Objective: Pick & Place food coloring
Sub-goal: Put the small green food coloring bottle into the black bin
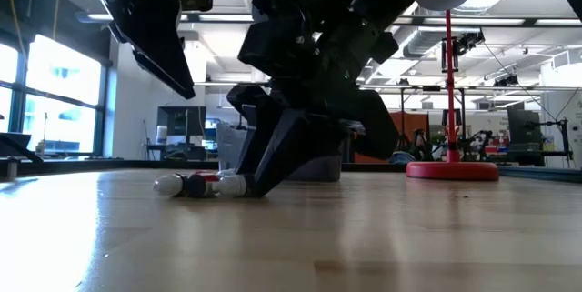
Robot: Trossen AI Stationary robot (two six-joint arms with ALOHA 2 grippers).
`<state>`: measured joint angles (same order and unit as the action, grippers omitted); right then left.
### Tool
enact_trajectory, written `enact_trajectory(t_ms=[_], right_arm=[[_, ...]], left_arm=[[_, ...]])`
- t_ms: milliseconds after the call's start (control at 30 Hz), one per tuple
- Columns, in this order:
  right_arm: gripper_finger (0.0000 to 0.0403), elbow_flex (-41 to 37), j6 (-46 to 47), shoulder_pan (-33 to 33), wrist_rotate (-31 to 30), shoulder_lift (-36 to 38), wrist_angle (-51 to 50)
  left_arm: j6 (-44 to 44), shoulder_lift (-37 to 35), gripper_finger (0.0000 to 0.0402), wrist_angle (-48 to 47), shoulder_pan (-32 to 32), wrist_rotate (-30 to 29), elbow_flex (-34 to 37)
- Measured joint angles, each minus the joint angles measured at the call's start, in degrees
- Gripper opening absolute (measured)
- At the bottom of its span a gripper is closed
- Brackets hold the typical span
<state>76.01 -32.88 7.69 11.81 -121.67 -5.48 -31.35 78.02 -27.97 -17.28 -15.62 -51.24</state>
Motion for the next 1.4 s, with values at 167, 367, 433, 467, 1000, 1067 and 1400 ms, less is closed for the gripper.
enact_trajectory(t_ms=[167,367,433,467,1000,1067,1400], right_arm=[[0.0137,0.0,0.0,0.0,0.1,0.0,0.1],[0.009,0.0,1.9,0.1,0.2,0.0,-0.5],[0.0073,0.0,4.1,0.1,0.1,0.1,-0.6],[0.0068,0.1,4.6,0.1,0.1,0.1,-0.7],[0.0065,16.4,-1.9,-2.9,-31.4,0.2,-27.0],[0.005,19.1,-3.0,-3.7,-35.5,0.2,-29.8],[0.0011,24.7,0.9,-7.5,-12.9,0.2,-34.1]], left_arm=[[0.0,0.0,0.0186,0.0,0.0,0.0,0.0],[0.0,0.0,0.0186,0.0,0.0,0.0,0.0],[0.0,0.0,0.0186,0.0,0.0,0.0,0.0],[0.0,0.0,0.0186,0.0,0.0,0.0,0.0],[-1.0,0.0,0.0186,-0.7,0.0,1.8,0.0],[-1.0,0.0,0.0186,-0.7,0.0,1.8,0.0],[-1.0,-0.1,0.0186,-0.7,0.1,1.8,-0.2]])
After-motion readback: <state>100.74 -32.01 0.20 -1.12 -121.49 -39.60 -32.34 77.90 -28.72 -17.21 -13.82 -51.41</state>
